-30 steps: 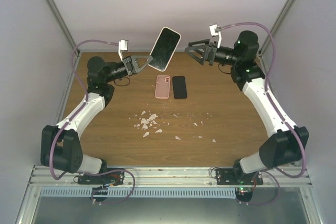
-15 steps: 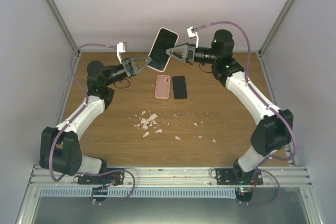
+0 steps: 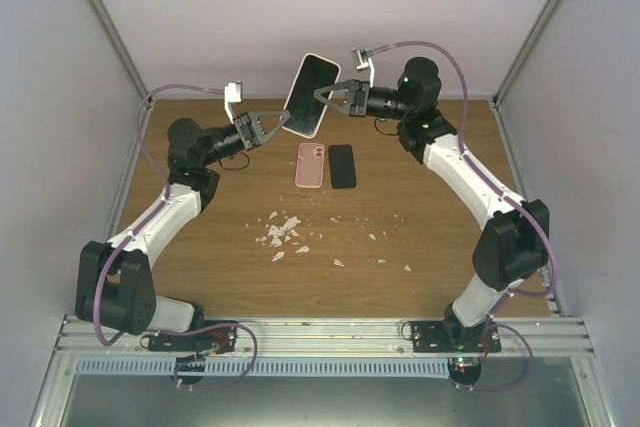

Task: Take the phone out of the phone case
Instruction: Pick up the phone at the center of the board.

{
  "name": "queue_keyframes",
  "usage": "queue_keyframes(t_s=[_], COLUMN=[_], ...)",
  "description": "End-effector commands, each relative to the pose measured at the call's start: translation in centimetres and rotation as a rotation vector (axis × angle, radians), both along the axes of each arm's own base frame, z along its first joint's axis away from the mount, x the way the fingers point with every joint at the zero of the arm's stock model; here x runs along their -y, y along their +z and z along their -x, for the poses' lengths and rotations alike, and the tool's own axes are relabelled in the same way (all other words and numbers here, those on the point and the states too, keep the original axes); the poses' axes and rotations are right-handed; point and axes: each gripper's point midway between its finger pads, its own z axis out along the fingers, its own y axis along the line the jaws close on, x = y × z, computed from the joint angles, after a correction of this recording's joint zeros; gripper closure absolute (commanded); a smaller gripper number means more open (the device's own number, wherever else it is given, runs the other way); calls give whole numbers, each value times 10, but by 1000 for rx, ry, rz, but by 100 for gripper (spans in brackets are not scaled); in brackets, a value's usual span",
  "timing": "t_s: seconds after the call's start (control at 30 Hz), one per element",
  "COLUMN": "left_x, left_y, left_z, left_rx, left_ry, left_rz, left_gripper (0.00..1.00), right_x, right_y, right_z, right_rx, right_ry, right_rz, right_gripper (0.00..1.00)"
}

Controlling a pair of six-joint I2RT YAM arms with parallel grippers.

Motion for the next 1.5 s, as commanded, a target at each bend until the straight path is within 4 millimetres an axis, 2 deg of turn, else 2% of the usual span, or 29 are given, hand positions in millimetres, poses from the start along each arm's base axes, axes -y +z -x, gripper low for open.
queue_keyframes(t_s=[0.0, 0.2, 0.33, 0.4, 0.7, 0.97, 1.1, 1.27, 1.47], left_x=[5, 8, 11, 13, 13, 19, 26, 30, 47], left_y=[29, 15, 5, 0, -12, -37, -39, -38, -38], left_z=[13, 14, 17, 17, 33, 51, 58, 55, 55], left_rx=[160, 138, 156, 166, 257, 278, 302, 295, 340], left_ry=[-8, -25, -53, -72, -189, -245, -228, -219, -213], left_rz=[-13, -55, -107, -146, -271, -348, -372, -378, -415], left_gripper=[100, 89, 71, 62, 44, 44, 45, 46, 49], right_x=[4, 22, 34, 35, 43, 53, 54, 57, 58], right_y=[11, 6, 0, 2, -6, -5, -9, -7, -10], right_z=[5, 0, -1, 6, 38, 49, 50, 56, 59], right_rx=[20, 26, 32, 89, 244, 273, 262, 278, 278], right_ry=[27, -7, -7, 23, 153, 177, 148, 128, 120], right_rz=[-40, -33, -29, -21, 25, 26, 27, 26, 32], right_gripper=[88, 96, 100, 100, 99, 99, 100, 100, 100])
